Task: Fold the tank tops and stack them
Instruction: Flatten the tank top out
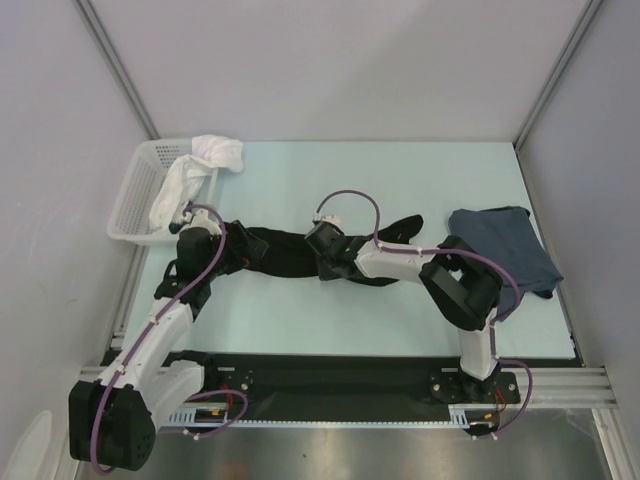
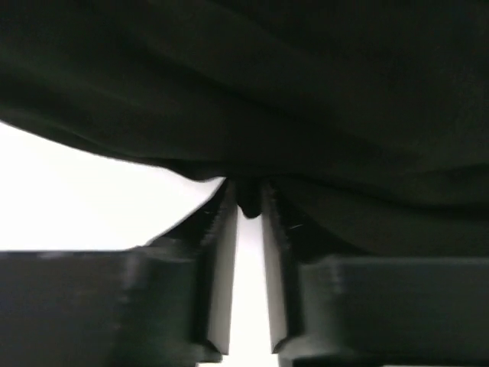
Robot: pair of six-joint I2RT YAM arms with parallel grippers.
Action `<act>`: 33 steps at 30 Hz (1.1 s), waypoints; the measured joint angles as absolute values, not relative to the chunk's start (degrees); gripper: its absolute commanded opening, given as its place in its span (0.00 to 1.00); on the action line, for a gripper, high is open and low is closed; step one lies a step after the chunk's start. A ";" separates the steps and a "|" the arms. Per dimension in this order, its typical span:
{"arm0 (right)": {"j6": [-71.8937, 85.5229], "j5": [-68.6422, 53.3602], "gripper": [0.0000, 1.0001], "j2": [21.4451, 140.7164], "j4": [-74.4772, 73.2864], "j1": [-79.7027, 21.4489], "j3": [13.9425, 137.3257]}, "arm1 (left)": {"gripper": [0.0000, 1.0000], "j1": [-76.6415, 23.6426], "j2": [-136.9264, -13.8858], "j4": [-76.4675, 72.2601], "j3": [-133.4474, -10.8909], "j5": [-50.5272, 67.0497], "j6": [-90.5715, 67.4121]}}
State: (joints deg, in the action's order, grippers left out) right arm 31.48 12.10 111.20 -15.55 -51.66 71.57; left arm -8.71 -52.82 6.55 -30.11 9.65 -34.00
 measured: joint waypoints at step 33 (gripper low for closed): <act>24.69 -7.97 0.00 67.83 -33.36 -26.48 54.26 | 0.97 -32.49 -60.60 11.55 -35.90 -1.48 -26.83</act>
State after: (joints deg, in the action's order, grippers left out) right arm 24.69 -7.97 67.83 -33.36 -26.48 54.26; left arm -32.49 -60.60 11.55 -35.90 -1.48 -26.83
